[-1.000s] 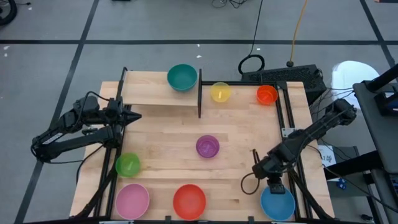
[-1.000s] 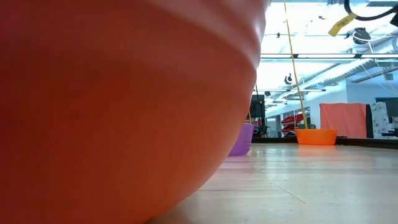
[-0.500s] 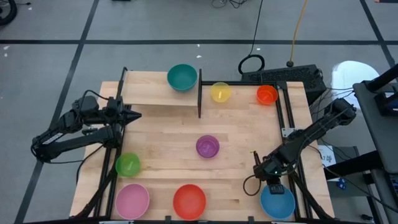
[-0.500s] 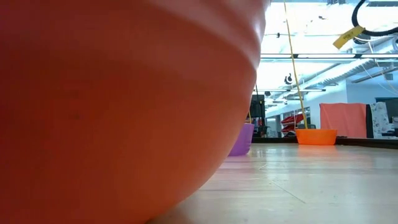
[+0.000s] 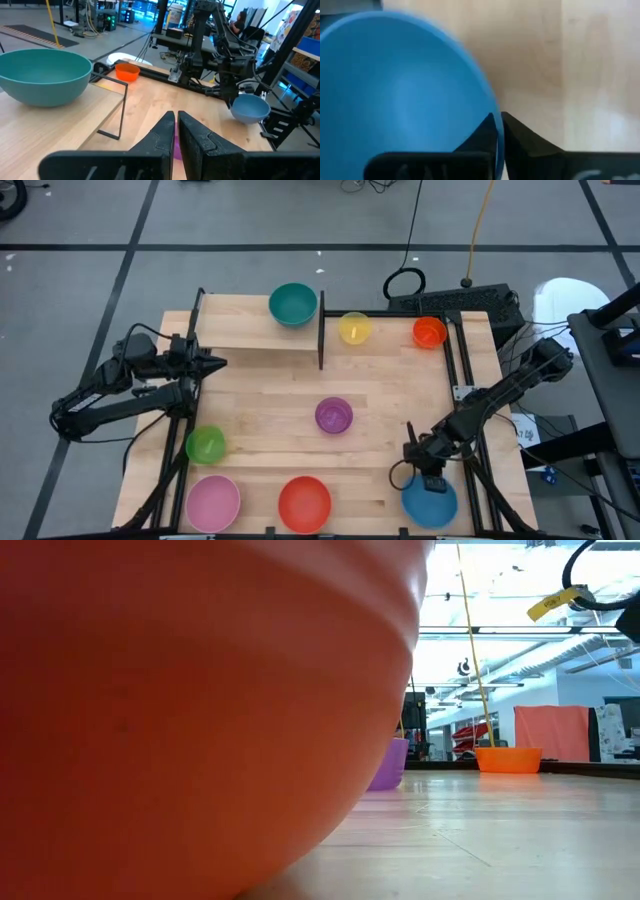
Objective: Place and stack bowls onto a shelf
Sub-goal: Stack the blue bowl on top of the green bowl on the shelf
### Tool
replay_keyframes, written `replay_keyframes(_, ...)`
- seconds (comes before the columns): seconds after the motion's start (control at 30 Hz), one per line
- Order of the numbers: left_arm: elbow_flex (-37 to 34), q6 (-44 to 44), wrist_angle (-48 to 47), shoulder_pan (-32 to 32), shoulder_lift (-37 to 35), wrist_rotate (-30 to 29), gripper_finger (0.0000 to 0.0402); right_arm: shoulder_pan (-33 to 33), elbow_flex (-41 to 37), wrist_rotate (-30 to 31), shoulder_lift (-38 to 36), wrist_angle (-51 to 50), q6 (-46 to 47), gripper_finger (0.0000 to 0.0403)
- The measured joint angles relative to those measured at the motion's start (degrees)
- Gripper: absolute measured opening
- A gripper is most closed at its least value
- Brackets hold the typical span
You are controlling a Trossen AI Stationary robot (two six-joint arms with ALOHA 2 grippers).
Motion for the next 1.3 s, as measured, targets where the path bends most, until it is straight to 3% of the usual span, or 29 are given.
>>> replay_keyframes(0.2,0.0,0.11,0.0,0.02,0.01,-0.03,0.0026,-2.1,0.82,0.25,0.02,-0.62,2.06,0.0002)
replay_keyframes(0.37,0.0,0.11,0.02,0.0,0.0,-0.04,0.0026,-4.86,5.2,7.5,0.02,-10.45,-0.3,0.0001)
replay_keyframes(0.63,0.0,2.06,0.02,0.02,0.0,-1.16,0.0026,-14.98,18.84,10.64,0.02,-32.26,-8.92,0.0001)
replay_keyframes(1.07,0.0,5.09,0.02,0.01,0.01,-1.25,0.0026,-33.98,41.24,13.59,0.18,-51.26,-21.63,0.0)
replay_keyframes(1.3,0.0,5.36,0.0,0.0,0.0,-1.23,0.0026,-41.91,51.05,15.36,6.92,-56.92,-34.18,0.0)
